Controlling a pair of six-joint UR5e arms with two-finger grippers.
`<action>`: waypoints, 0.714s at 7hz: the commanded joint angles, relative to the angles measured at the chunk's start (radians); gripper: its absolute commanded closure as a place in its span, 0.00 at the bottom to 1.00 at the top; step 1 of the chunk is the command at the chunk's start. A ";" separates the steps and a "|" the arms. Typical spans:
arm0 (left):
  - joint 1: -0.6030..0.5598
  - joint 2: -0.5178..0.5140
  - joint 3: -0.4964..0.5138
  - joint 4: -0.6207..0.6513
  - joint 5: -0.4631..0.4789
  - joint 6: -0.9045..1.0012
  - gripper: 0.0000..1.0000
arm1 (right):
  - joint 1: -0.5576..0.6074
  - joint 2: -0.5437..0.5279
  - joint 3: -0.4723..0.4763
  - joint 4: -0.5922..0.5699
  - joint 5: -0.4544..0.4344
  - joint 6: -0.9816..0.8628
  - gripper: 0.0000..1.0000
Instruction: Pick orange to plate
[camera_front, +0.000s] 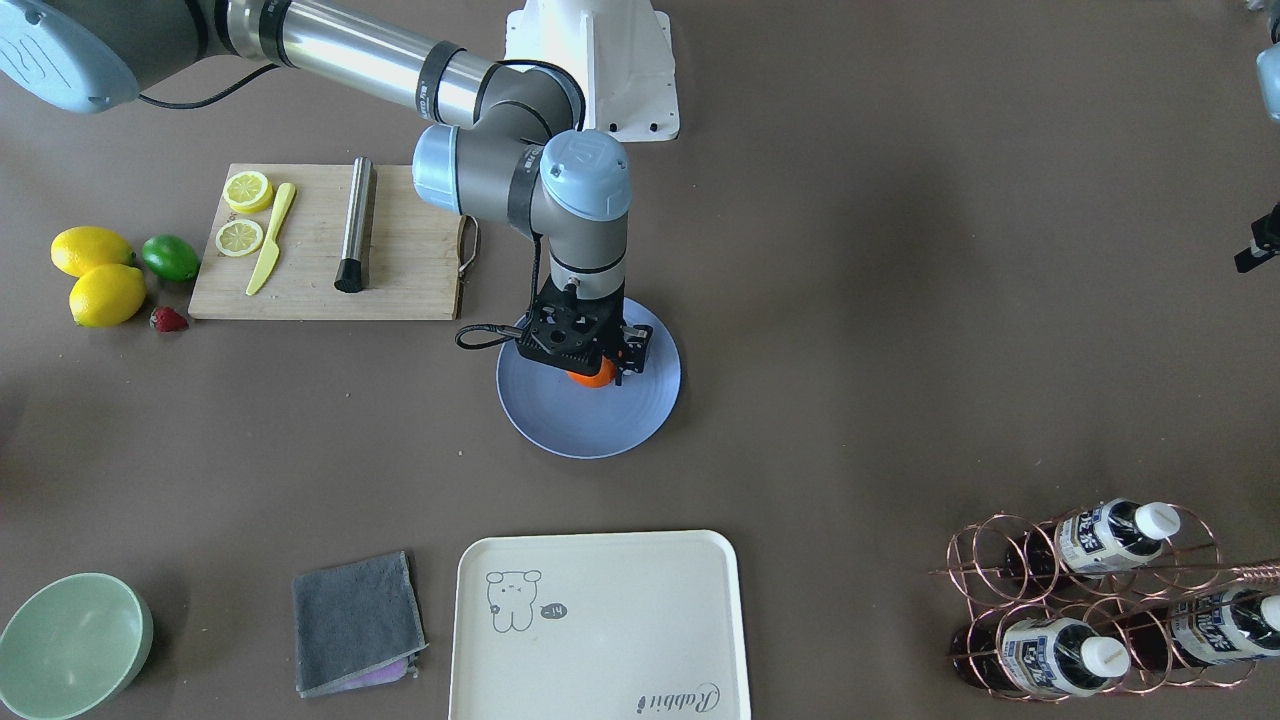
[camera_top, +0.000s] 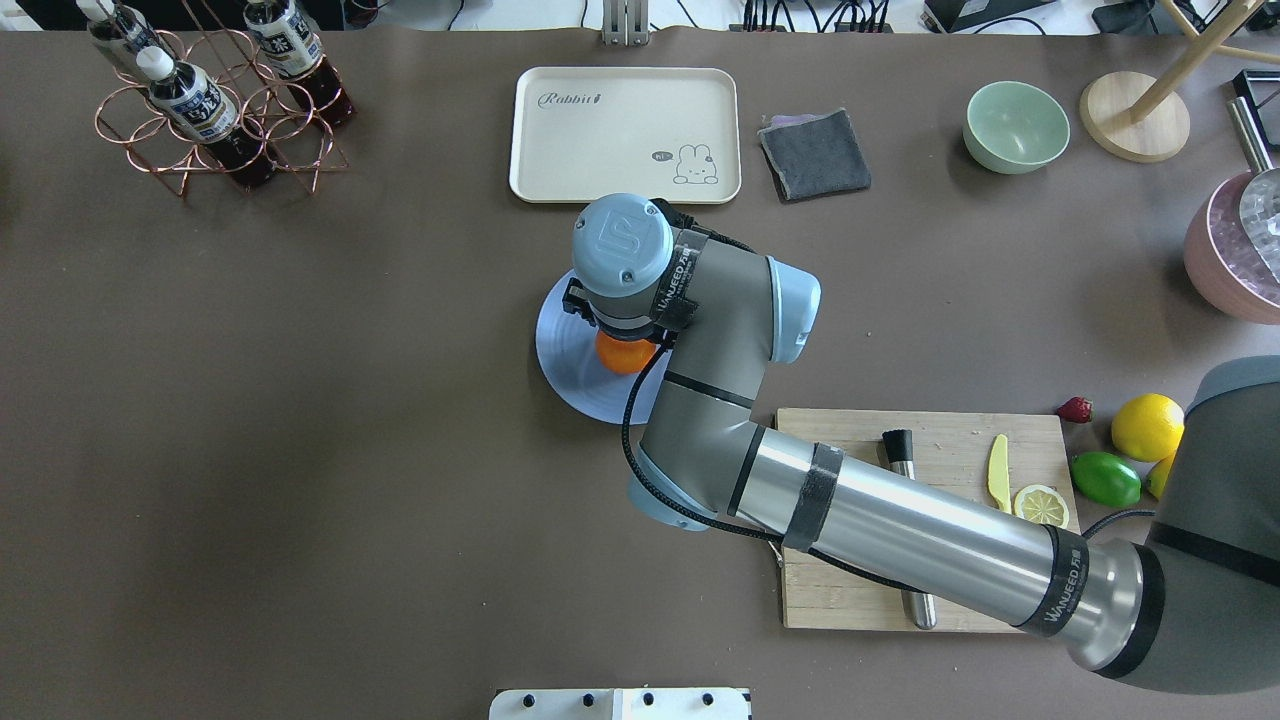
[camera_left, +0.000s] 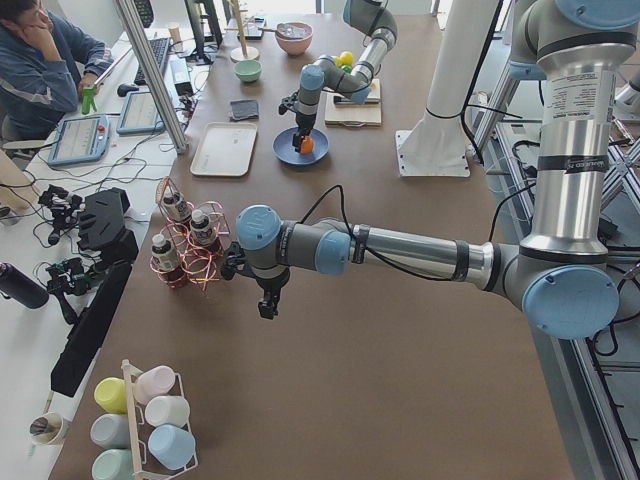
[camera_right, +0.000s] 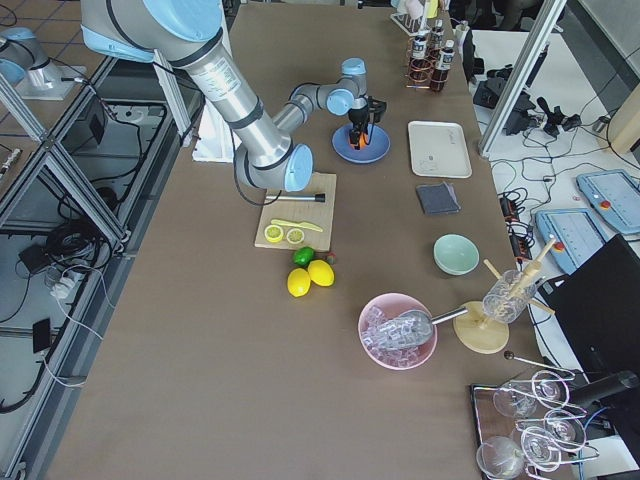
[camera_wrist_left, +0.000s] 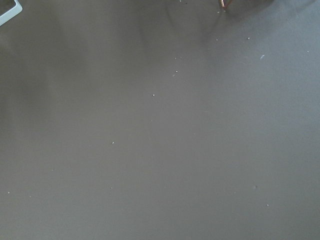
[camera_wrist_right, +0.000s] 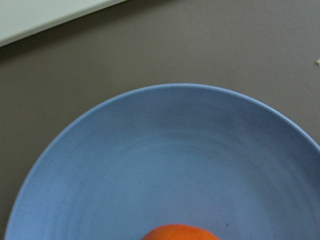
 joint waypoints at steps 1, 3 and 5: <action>0.000 0.000 0.005 0.000 0.000 0.000 0.02 | 0.093 0.002 0.017 -0.019 0.087 -0.083 0.00; 0.000 0.000 0.040 0.009 0.012 0.000 0.02 | 0.246 -0.015 0.122 -0.247 0.254 -0.314 0.00; -0.003 -0.003 0.051 0.044 0.012 -0.001 0.02 | 0.387 -0.325 0.410 -0.317 0.363 -0.612 0.00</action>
